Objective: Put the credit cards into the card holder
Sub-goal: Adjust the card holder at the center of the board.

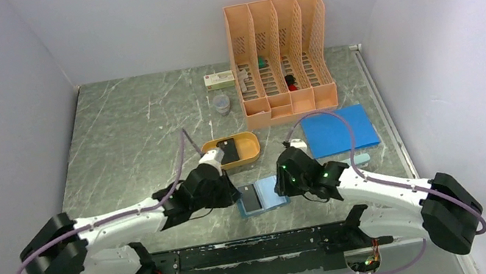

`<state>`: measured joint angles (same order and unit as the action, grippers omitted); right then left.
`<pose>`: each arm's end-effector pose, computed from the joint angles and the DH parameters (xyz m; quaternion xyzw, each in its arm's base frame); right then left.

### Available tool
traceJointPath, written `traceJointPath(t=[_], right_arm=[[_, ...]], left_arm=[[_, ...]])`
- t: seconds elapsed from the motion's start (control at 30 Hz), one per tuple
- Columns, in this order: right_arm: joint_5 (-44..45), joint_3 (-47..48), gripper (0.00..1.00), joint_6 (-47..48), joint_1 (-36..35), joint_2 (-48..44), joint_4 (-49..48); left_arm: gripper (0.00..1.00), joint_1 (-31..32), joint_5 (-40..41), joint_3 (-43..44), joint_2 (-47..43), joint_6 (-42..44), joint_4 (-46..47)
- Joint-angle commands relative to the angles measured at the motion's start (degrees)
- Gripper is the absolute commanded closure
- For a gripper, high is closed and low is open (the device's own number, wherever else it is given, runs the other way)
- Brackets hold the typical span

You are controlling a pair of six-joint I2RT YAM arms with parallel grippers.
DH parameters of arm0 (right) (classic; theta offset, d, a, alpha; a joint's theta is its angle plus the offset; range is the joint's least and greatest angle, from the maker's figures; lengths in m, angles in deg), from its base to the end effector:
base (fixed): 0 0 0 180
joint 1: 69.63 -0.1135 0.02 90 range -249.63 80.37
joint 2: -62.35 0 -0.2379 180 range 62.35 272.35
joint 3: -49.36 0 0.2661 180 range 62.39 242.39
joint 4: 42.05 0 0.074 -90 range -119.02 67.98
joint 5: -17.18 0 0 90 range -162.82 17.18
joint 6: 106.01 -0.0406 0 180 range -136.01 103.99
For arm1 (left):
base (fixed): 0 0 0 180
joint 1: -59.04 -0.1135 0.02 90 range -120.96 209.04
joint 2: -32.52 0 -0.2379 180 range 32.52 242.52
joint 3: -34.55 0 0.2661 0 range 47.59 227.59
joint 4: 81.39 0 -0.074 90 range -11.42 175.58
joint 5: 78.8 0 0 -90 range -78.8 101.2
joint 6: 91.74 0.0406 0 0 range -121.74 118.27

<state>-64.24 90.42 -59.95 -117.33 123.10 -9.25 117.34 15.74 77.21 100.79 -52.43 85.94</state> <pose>0.1551 0.1615 0.1409 -0.0069 0.9445 0.1806 0.2742 0.1403 -0.2210 0.1486 0.0424 0.8983 -0.3341 0.2821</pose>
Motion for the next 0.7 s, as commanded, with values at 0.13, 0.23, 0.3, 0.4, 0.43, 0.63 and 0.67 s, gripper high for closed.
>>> traceJointPath(t=[0.13, 0.23, 0.3, 0.4, 0.43, 0.63, 0.67], right_arm=[[1.71, -4.78, 0.56, -3.14, 1.8, -1.11, -3.24], [0.97, -5.55, 0.59, -3.46, 2.08, -0.04, -4.01], [-0.13, -6.08, 0.6, -3.84, 2.12, -0.01, -4.9], [-2.46, -7.87, 0.6, -5.06, 2.09, -0.85, -7.24], [-3.49, -8.43, 0.6, -5.79, 2.02, -0.89, -7.78], [-5.93, -10.07, 0.6, -8.24, 1.39, -2.45, -9.45], [-5.42, -9.37, 0.6, -8.26, 1.4, -2.78, -8.39]], left_arm=[[0.86, 2.29, -4.01, 7.07, 11.63, 2.04, 8.13], [0.88, 2.29, -2.72, 7.47, 14.47, 1.8, 7.06], [0.89, 2.26, -1.08, 7.8, 15.93, 1.76, 4.73], [0.9, 2.26, 1.14, 7.37, 17.16, 1.16, 2.44], [0.9, 2.31, 1.51, 7.1, 17.24, 1.06, 2.12], [0.89, 2.19, 4.43, 4.94, 13.28, 0.25, 0.7], [0.89, 2.14, 4.88, 4.96, 12.21, 0.33, -0.09]])
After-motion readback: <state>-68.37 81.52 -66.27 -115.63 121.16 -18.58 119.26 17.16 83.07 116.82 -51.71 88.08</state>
